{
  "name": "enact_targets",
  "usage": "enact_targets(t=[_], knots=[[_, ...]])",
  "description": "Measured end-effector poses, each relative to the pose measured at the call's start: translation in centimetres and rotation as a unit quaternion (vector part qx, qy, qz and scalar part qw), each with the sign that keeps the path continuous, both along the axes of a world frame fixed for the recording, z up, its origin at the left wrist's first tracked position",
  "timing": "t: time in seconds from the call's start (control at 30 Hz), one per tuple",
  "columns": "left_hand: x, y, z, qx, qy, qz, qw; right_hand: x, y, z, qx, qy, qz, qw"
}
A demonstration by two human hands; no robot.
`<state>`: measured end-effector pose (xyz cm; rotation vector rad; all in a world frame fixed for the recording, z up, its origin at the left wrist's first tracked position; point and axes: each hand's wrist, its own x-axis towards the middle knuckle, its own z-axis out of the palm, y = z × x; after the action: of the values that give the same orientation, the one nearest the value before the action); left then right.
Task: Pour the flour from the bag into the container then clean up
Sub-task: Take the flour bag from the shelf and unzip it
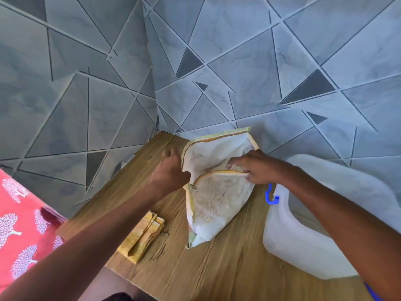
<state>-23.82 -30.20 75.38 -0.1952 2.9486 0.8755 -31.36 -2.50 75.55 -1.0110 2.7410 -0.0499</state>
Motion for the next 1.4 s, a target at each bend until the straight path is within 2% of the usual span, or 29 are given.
enact_targets(t=[0.1,0.17,0.27,0.37,0.47,0.63,0.77,0.9,1.0,1.13,1.3,1.4], knots=[[-2.4,0.5,0.5,0.000,0.010,-0.025,1.000,0.3,-0.3,0.6,0.035,-0.072,0.016,0.997],[-2.8,0.1,0.9,-0.033,0.037,-0.080,0.996,0.0,0.8,1.1,0.019,-0.075,-0.014,0.997],[-1.1,0.3,1.4,-0.082,0.034,-0.255,0.963,0.0,2.2,0.4,-0.041,-0.001,-0.043,0.998],[-0.2,0.4,0.3,-0.042,0.022,-0.317,0.947,0.5,0.6,-0.3,-0.036,0.099,0.016,0.994],[-0.5,0.5,-0.4,-0.003,0.017,-0.329,0.944,0.3,-1.7,0.6,-0.011,0.155,0.071,0.985],[-0.6,0.8,-0.7,0.021,0.024,-0.305,0.952,-0.5,-4.4,0.8,0.022,0.120,0.109,0.986],[-0.7,1.1,-0.9,0.038,0.029,-0.251,0.967,-1.4,-4.4,-0.2,0.000,0.067,0.106,0.992],[0.4,0.8,-0.6,0.083,0.070,-0.246,0.963,-1.8,-2.9,-0.4,-0.018,0.085,0.041,0.995],[2.2,1.2,-0.1,0.011,0.057,-0.246,0.968,-1.9,-2.4,-0.4,-0.024,0.080,-0.009,0.996],[3.4,1.9,-0.1,-0.107,0.052,-0.211,0.970,-1.8,-2.7,-0.5,-0.033,0.082,-0.012,0.996],[4.1,1.7,0.0,-0.086,0.089,-0.273,0.954,-1.3,-3.1,0.3,-0.040,0.078,-0.028,0.996],[4.8,1.8,-0.7,-0.069,0.106,-0.277,0.952,-0.5,-3.2,-0.2,-0.045,0.038,0.006,0.998]])
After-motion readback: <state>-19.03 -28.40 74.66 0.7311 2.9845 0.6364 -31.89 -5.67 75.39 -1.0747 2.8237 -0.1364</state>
